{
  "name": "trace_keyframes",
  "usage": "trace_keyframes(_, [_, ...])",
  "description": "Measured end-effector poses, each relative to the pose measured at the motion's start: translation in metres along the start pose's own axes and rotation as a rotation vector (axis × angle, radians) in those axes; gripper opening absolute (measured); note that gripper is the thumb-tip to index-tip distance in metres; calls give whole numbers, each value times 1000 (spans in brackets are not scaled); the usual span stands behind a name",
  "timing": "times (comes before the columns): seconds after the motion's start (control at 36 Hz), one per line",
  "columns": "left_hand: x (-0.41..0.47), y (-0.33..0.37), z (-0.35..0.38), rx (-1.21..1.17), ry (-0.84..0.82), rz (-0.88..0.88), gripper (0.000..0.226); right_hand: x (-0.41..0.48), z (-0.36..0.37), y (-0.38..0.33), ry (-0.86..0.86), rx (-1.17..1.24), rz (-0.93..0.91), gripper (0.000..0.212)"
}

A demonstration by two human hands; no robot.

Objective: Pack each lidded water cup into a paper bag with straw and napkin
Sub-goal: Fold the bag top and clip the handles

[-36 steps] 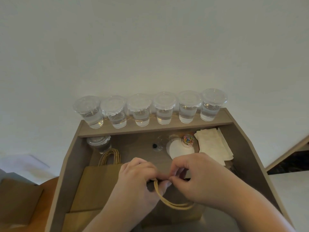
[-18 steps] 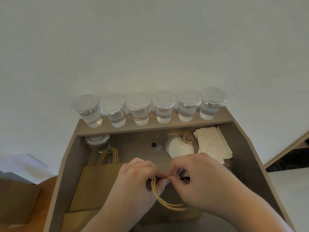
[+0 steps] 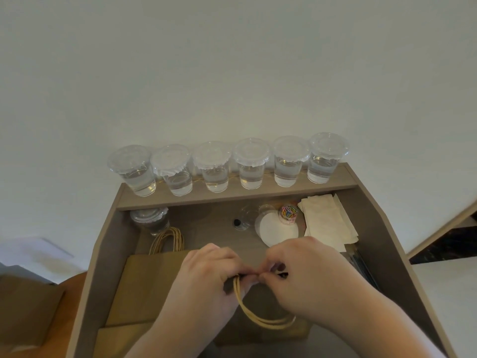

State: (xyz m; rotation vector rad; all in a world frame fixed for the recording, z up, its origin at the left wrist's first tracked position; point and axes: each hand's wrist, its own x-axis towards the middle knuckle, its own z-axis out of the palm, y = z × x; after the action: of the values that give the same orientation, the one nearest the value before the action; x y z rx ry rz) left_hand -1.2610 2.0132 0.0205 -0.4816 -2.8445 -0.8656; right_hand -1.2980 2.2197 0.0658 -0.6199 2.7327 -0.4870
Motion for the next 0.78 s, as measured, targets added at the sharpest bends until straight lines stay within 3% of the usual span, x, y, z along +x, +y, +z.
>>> trace_keyframes(0.11, [1,-1,-1,-7,-29,13,17,4,0,0,-13,-31,-8,23])
trace_keyframes(0.25, [-2,-9,-7,51,-134,-12,36,7,0,1,1,-71,6,18])
trace_keyframes(0.42, [-9,-14,-12,-61,-89,-70,13,5,1,-12,-2,-174,0,23])
trace_keyframes(0.61, [-10,-19,-10,-120,-64,-42,8,6,3,-25,14,-288,30,20])
trace_keyframes(0.78, [-6,-26,-5,-213,-55,-37,12,10,-2,-3,-115,-29,116,15])
